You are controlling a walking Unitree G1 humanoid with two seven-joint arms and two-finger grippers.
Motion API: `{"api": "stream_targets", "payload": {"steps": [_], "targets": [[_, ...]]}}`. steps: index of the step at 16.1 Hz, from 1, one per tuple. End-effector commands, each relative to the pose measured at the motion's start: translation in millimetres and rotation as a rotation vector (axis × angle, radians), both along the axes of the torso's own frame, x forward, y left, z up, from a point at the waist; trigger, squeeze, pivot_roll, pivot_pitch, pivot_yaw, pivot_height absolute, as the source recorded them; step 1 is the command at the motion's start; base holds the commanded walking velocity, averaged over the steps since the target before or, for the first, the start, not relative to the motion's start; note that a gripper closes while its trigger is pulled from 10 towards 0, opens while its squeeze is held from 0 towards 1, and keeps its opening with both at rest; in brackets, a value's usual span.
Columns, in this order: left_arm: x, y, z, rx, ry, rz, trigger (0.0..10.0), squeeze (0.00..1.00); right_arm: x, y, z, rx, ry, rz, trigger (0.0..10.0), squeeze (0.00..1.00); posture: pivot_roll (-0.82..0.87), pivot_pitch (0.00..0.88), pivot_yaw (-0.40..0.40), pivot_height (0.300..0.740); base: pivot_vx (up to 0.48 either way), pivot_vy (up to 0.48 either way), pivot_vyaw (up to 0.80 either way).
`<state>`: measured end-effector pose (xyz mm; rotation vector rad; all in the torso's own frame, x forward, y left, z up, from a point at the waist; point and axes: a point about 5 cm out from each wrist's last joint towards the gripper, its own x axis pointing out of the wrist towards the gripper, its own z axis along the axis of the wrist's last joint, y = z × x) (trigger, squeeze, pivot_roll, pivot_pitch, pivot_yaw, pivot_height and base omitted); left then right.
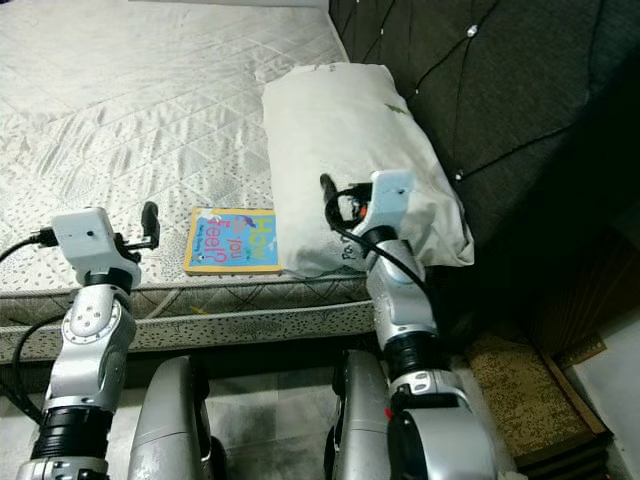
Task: Clean up the room
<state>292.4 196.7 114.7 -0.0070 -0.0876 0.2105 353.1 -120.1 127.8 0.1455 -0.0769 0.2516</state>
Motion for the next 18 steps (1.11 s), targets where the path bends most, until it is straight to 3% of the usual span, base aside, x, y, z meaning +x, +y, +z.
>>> {"api": "stream_targets", "payload": {"steps": [1,6,11,13,15,16,18], "targets": [[2.2,-1.0,5.3,0.018,-0.035,0.005,10.0,0.0,3.1,-0.9,8.6,0.02,-0.033,-0.01,10.0,0.0,0.03,0.0,-0.024,0.596,0.0,0.0,0.0],[-3.1,-9.1,1.3,-0.011,-0.04,-0.051,10.0,0.0,-7.9,1.5,-1.6,0.036,-0.022,-0.012,10.0,0.0,0.02,0.0,0.007,0.664,0.0,0.0,0.0],[-5.3,-2.0,-6.6,0.03,-0.018,-0.014,10.0,0.0,-14.3,0.2,-11.0,0.023,-0.002,-0.01,10.0,0.0,0.01,0.0,0.0,0.713,0.0,0.0,0.0],[-6.0,-6.9,-7.6,0.026,-0.023,-0.041,10.0,0.0,-16.6,-2.0,-16.5,0.005,0.014,-0.009,10.0,0.0,0.02,0.0,0.001,0.74,0.0,0.0,0.0],[-9.2,-8.3,-11.7,0.071,0.001,-0.05,10.0,0.0,-20.3,-3.4,-25.5,-0.013,0.051,-0.031,10.0,0.0,0.01,0.0,0.008,0.74,0.0,0.0,0.0],[-11.5,-7.2,-13.6,0.002,-0.008,-0.032,10.0,0.0,-23.5,-4.2,-28.1,-0.018,0.054,-0.043,10.0,0.0,0.01,0.0,0.011,0.74,0.0,0.0,0.0],[-7.8,-10.5,-15.0,0.031,0.031,-0.013,10.0,0.0,-28.7,-5.2,-31.8,-0.038,0.054,-0.038,10.0,0.0,0.01,0.0,0.01,0.74,0.0,0.0,0.0]]}}
